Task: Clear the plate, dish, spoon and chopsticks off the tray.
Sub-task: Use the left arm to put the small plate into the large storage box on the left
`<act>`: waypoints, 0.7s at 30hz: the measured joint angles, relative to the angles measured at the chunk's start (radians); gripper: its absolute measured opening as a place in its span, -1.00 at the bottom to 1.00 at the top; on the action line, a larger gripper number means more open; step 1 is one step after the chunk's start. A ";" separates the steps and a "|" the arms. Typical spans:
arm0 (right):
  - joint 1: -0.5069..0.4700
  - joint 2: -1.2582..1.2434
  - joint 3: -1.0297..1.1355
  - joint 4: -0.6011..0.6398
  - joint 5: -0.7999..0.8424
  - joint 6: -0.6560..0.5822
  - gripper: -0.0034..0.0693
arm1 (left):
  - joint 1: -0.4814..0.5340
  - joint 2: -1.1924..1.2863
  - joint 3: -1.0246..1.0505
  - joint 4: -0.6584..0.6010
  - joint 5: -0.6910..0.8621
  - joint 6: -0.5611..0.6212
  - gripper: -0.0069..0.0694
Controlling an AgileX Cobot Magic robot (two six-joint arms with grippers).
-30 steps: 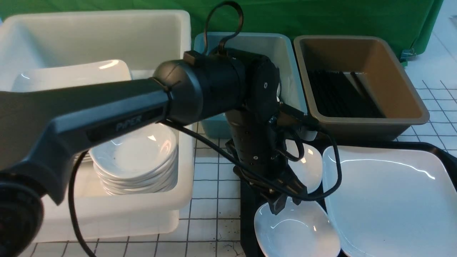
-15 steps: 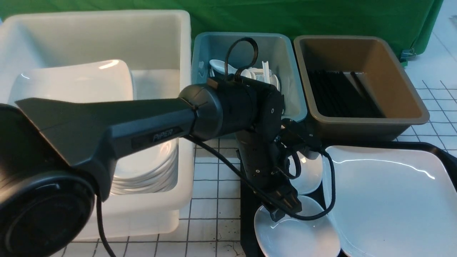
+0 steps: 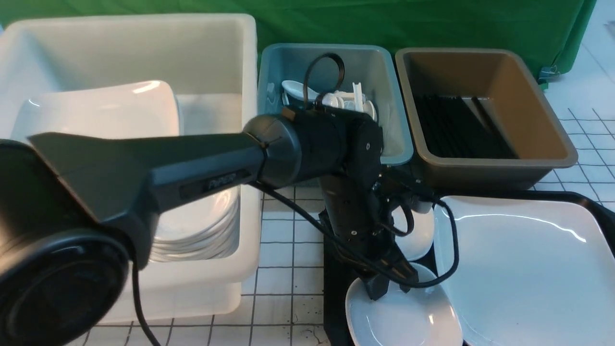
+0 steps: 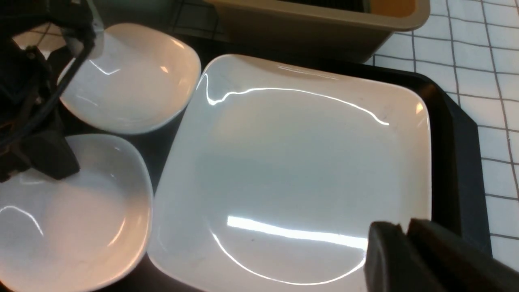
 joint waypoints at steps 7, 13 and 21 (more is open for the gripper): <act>0.000 0.000 0.000 0.000 0.001 0.000 -0.66 | 0.000 -0.094 -0.038 0.040 0.040 -0.094 -0.79; 0.000 0.000 0.000 0.000 -0.001 0.000 -0.65 | 0.000 -0.204 -0.051 0.035 0.028 -0.140 -0.79; 0.000 0.000 0.000 0.003 -0.001 0.000 -0.63 | 0.016 -0.397 -0.051 0.093 0.031 -0.257 -0.79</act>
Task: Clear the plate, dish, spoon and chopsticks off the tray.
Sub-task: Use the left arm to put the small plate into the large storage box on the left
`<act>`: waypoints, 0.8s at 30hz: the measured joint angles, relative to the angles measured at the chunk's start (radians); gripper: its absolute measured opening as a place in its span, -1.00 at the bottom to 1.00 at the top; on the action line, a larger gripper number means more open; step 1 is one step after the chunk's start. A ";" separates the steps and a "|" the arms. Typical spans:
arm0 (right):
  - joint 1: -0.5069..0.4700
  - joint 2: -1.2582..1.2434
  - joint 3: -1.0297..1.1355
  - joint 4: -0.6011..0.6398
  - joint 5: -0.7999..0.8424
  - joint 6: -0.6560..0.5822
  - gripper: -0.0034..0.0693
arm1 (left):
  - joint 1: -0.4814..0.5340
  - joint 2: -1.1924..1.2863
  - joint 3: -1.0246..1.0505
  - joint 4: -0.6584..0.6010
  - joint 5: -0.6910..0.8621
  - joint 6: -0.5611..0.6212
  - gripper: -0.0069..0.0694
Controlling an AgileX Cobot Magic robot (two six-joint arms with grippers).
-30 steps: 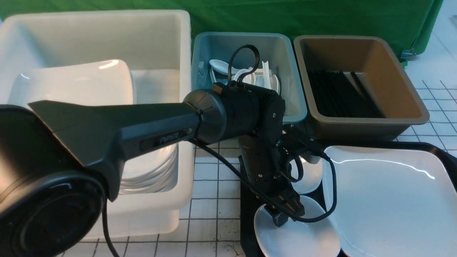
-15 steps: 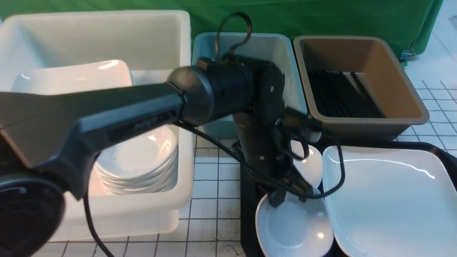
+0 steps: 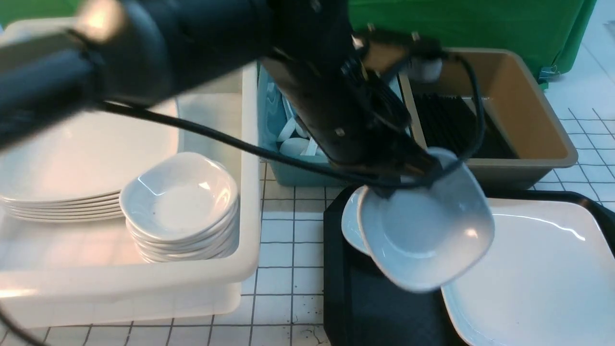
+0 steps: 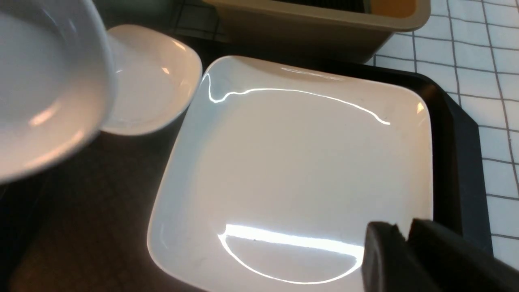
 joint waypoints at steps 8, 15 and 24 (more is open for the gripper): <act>0.000 0.000 0.000 0.000 0.000 0.000 -0.61 | 0.280 -0.278 0.023 0.028 0.057 -0.097 -0.79; 0.000 0.000 0.000 0.001 0.000 0.000 -0.59 | 0.559 -0.399 0.276 -0.029 0.042 -0.125 -0.80; 0.000 0.000 0.000 0.001 0.000 0.000 -0.57 | 0.777 -0.412 0.598 -0.249 -0.225 -0.137 -0.80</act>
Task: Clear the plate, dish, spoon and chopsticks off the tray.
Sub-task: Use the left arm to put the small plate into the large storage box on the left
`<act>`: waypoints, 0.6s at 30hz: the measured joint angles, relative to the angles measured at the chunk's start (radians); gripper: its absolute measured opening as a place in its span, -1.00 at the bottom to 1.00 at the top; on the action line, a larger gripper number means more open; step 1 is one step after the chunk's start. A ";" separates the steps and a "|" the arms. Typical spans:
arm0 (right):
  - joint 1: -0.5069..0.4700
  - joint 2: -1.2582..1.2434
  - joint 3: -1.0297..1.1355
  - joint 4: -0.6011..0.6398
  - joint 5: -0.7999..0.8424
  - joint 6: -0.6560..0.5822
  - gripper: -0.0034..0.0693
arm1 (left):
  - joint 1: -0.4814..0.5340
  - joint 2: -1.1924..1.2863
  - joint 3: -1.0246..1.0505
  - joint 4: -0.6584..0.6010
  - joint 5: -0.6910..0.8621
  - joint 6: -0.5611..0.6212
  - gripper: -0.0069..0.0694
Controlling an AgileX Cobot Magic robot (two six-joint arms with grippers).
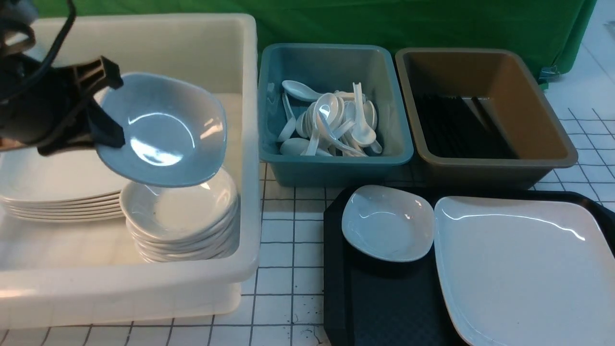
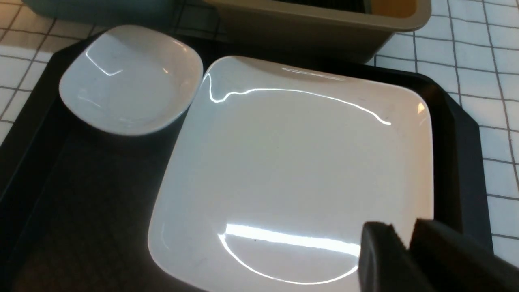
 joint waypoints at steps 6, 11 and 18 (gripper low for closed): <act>0.000 0.000 0.000 0.007 0.000 0.002 -0.56 | 0.041 0.000 0.099 -0.007 -0.055 0.041 -0.80; 0.000 0.000 0.000 0.007 0.000 0.003 -0.56 | 0.049 -0.001 0.171 -0.072 -0.125 0.049 -0.80; 0.000 0.000 0.000 0.007 0.000 0.003 -0.56 | 0.049 -0.001 0.222 -0.159 -0.206 0.036 -0.80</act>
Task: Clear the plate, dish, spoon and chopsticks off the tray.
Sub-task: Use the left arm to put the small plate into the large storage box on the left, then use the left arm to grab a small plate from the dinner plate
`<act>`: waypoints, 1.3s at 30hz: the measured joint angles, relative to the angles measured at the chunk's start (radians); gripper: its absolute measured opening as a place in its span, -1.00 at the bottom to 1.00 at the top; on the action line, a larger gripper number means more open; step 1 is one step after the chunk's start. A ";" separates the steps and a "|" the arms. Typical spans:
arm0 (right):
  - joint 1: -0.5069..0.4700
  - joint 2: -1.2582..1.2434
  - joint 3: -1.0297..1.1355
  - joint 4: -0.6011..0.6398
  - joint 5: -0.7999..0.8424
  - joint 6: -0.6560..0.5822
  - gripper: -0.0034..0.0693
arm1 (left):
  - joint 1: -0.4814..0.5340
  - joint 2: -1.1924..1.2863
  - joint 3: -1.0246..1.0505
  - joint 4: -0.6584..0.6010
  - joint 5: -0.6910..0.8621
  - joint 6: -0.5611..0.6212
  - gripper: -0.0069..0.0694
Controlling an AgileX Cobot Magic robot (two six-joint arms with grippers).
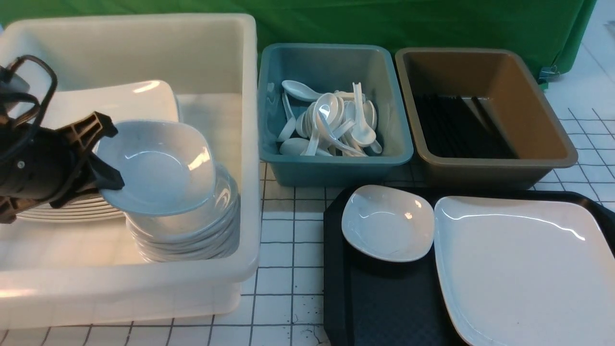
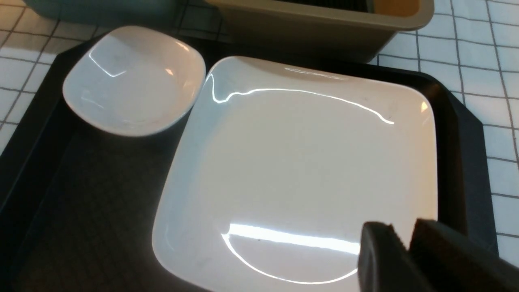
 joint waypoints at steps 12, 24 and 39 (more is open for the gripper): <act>0.000 0.000 0.000 0.000 0.000 0.000 -0.51 | -0.003 0.000 0.005 -0.015 0.052 -0.024 -0.49; 0.000 0.000 0.000 0.000 0.000 0.000 -0.47 | -0.053 -0.001 0.005 0.039 0.121 -0.024 0.23; 0.000 0.000 0.000 0.004 0.001 0.000 -0.41 | -0.075 -0.001 -0.222 0.053 0.397 0.075 0.18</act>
